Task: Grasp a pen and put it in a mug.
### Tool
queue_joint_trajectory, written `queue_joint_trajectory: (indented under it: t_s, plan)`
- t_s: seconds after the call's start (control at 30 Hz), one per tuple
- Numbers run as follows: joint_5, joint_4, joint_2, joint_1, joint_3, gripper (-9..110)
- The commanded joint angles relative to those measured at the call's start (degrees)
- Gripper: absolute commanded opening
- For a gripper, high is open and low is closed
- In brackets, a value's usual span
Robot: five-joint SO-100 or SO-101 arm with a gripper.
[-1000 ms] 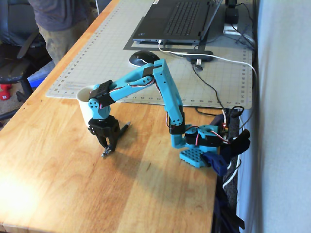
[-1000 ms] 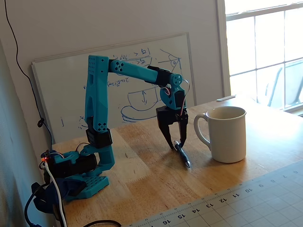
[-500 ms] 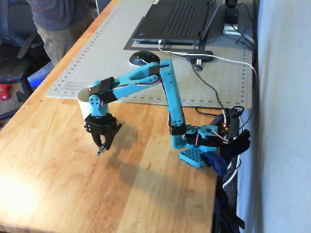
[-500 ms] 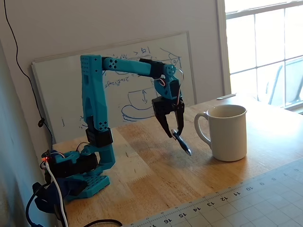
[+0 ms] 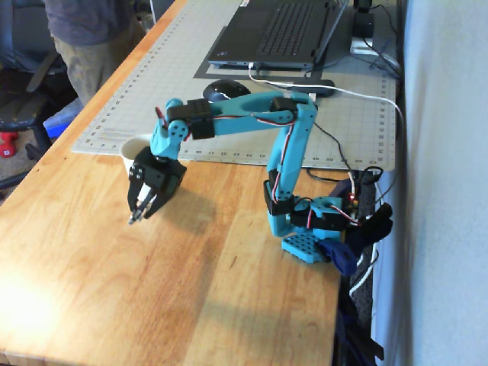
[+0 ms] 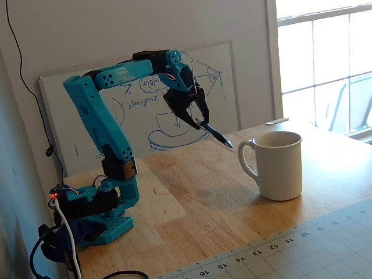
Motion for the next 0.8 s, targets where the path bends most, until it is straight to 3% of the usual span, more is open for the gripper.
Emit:
queue_joint_trajectory:
  t_s: [0.0,0.37,0.57,0.77]
  plan:
    - [6.86,-9.05,12.66,2.2,2.37,1]
    - [32.61,-45.18,24.79,12.83,16.17,1]
    - [36.47,-60.03,27.6,18.11,19.16,1]
    - [36.47,-64.78,27.69,25.84,24.26,1]
